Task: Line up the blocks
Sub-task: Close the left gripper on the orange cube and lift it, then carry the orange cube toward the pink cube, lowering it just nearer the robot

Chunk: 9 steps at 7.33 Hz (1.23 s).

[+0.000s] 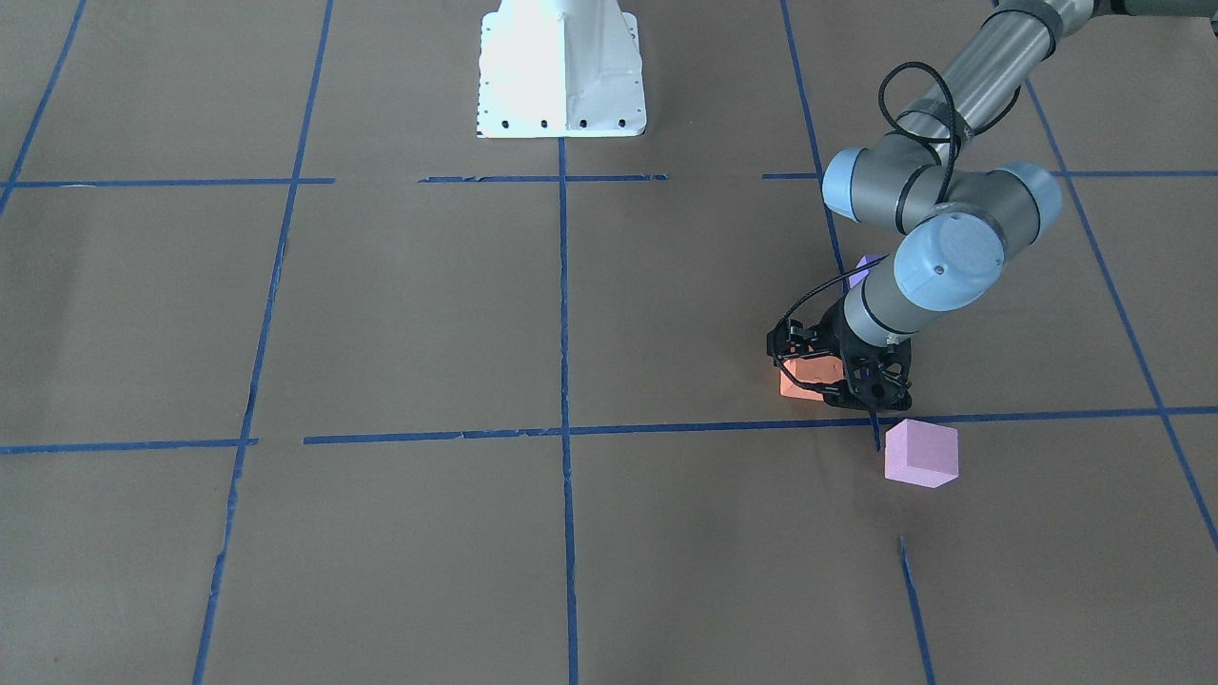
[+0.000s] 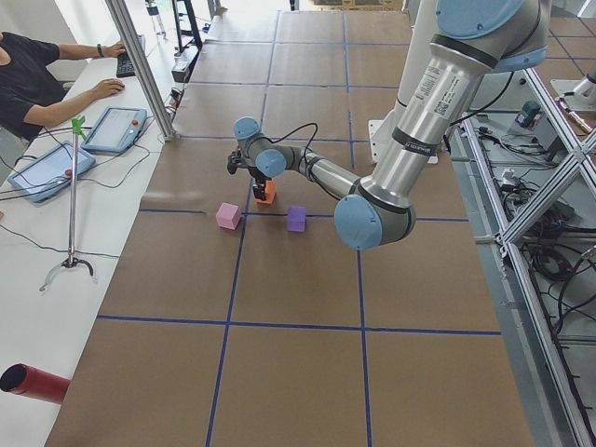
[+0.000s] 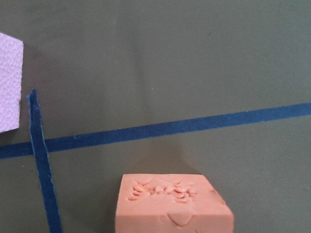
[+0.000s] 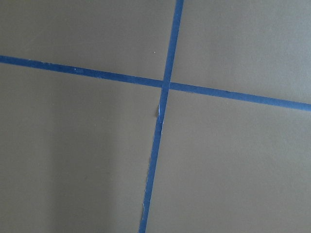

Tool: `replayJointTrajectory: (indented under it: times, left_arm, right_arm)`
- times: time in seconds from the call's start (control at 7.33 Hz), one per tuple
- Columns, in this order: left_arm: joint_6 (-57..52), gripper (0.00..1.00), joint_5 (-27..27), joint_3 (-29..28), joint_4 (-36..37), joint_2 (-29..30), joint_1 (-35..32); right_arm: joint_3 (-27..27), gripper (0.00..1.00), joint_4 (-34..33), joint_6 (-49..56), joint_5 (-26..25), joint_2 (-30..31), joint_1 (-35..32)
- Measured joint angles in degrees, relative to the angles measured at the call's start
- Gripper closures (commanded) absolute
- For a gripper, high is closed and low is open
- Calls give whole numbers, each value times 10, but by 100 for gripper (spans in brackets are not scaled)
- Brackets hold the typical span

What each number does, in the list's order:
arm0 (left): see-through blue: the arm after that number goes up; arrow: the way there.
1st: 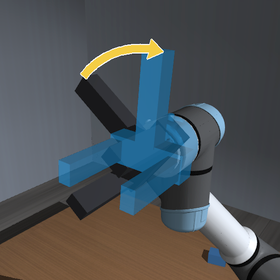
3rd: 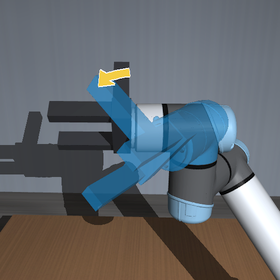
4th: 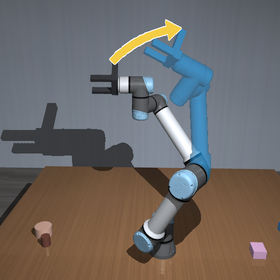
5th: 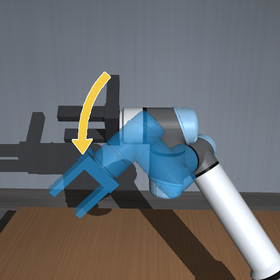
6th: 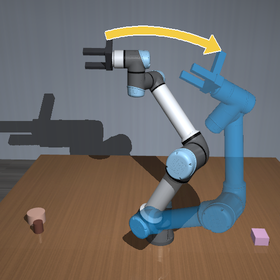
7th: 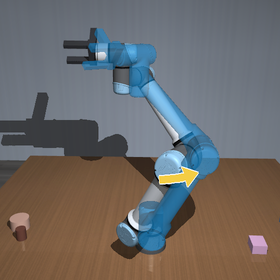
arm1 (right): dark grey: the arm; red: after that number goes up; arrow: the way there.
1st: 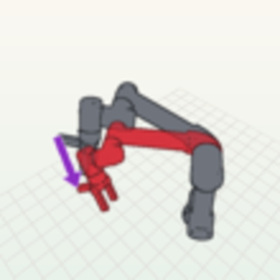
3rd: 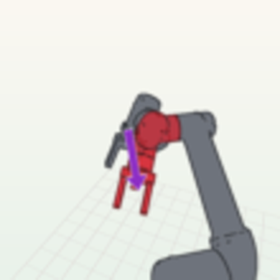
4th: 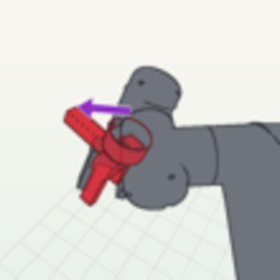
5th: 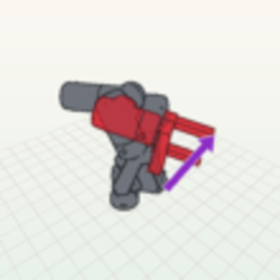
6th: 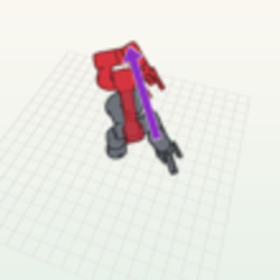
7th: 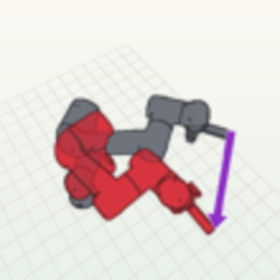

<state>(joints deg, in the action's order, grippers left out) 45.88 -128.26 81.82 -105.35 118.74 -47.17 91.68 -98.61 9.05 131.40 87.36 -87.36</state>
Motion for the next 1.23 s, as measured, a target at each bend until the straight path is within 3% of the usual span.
replayJointTrajectory:
  times: [0.14, 0.27, 0.41, 0.55, 0.95, 1.23]
  left_arm:
    - [5, 14, 0, -2, -6, 0, 2]
    - [7, 46, 1, -3, -8, 1, 3]
    - [8, 70, 3, -4, -9, 2, 4]
    - [6, 81, 6, -4, -9, 2, 4]
    - [-3, 84, 10, 27, 3, -5, -20]
    - [-19, 84, 9, 117, 88, -19, -45]
  right_arm:
    - [0, 0, 0, 0, 0, 0, 0]
    - [0, 0, 0, 0, 0, 0, 0]
    - [0, 0, 0, 0, 0, 0, 0]
    - [0, 0, 0, 0, 0, 0, 0]
    - [0, 0, 0, 0, 0, 0, 0]
    - [0, 0, 0, 1, 0, 0, 0]
